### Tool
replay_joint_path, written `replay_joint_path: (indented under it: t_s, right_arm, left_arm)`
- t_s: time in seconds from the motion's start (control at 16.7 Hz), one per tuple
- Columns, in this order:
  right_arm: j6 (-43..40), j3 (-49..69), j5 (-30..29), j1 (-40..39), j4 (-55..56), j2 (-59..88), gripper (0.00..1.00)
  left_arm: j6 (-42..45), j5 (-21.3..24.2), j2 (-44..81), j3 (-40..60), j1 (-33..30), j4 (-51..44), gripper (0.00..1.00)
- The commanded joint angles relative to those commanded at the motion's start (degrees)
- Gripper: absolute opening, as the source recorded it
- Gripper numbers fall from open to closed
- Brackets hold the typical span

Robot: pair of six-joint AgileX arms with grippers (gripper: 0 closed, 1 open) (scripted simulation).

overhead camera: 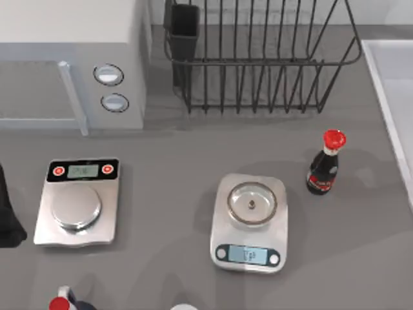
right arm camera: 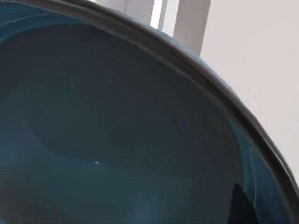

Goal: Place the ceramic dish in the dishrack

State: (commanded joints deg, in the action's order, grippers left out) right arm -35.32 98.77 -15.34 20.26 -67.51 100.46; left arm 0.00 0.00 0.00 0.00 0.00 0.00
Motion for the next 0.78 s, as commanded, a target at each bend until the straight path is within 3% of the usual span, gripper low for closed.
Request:
replay_joint_path:
  t_s: [0.54, 0.78]
  right_arm:
    - [23.6, -12.9, -24.6, -51.4, 42.2, -5.9, 0.0]
    - [32.1, -15.6, -36.3, -69.7, 57.7, -11.8, 0.0]
  left_arm:
    - [0.0, 0.0, 0.0, 0.0, 0.0, 0.0, 1.0]
    - [0.0, 0.0, 0.0, 0.0, 0.0, 0.0, 1.0]
